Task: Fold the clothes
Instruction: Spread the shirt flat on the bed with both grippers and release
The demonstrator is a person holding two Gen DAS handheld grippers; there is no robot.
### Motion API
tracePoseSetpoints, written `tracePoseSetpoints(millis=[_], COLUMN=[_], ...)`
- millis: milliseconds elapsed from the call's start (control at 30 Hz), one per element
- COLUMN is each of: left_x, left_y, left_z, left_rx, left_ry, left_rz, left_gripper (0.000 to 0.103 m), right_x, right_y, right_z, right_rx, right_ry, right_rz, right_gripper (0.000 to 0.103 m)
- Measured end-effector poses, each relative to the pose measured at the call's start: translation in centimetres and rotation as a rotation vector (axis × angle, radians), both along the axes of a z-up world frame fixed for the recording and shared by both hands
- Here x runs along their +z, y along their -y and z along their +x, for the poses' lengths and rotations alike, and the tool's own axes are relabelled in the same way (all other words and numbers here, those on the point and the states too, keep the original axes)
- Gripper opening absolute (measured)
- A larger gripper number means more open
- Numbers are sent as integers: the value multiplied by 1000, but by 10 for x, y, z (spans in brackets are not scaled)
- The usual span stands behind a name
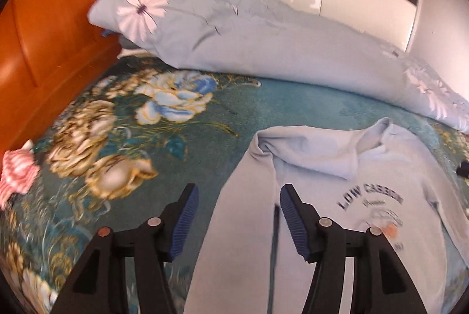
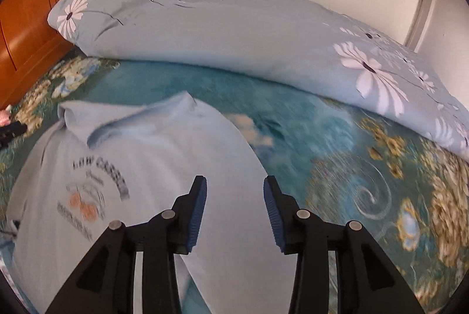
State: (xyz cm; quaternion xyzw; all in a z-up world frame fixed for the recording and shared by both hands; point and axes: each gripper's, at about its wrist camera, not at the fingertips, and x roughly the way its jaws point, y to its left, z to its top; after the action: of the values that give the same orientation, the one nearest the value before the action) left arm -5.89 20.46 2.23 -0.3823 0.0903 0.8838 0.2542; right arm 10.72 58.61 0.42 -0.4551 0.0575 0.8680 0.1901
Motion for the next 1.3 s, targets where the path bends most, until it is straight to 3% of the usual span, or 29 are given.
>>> tracePoseSetpoints(millis=[133,233,333,400,567,600,633,733,800,933,1067,1200,1300], left_x=[10,11,7,4,4,5,6,7,3,-14,-32,-47,-57], left_y=[32,48,57,61,61,62,65,75,81,93,105,109,94], left_z=[58,93,121,134,146,147,146,144,140,134,135,140,138], left_rx=[16,41,73,80,64,67,72,88,98,96,74,8,-39], left_ry=[-46,-69,-56,-29,-16,-21,-23,-24,-17,17,29,60,88], left_rz=[68,93,131,151,123,115,111,98,83,51,11,26,25], left_gripper=[69,69,69,69,69,69,69,69,69,69,69,69,69], right_x=[-15,-24,-25,-29,-47,-46,-45,-39,-32,-22,-16,0,5], right_y=[-14,-34,-32,-28,-22,-21,-20,-18,-18,-45,-51,-31,0], right_z=[106,178,234,256,280,281,283,284,283,294,290,283,263], right_rx=[-98,-255,-356,-375,-400,-409,-418,-425,-429,-594,-650,-685,-591], right_ry=[109,118,65,49,41,26,11,-14,-20,-37,-69,-108,-158], right_rz=[63,15,5,-55,-109,-102,-94,-62,-29,27,27,118,114], right_gripper=[42,42,42,42,42,36,6,2,2,2,5,33,39])
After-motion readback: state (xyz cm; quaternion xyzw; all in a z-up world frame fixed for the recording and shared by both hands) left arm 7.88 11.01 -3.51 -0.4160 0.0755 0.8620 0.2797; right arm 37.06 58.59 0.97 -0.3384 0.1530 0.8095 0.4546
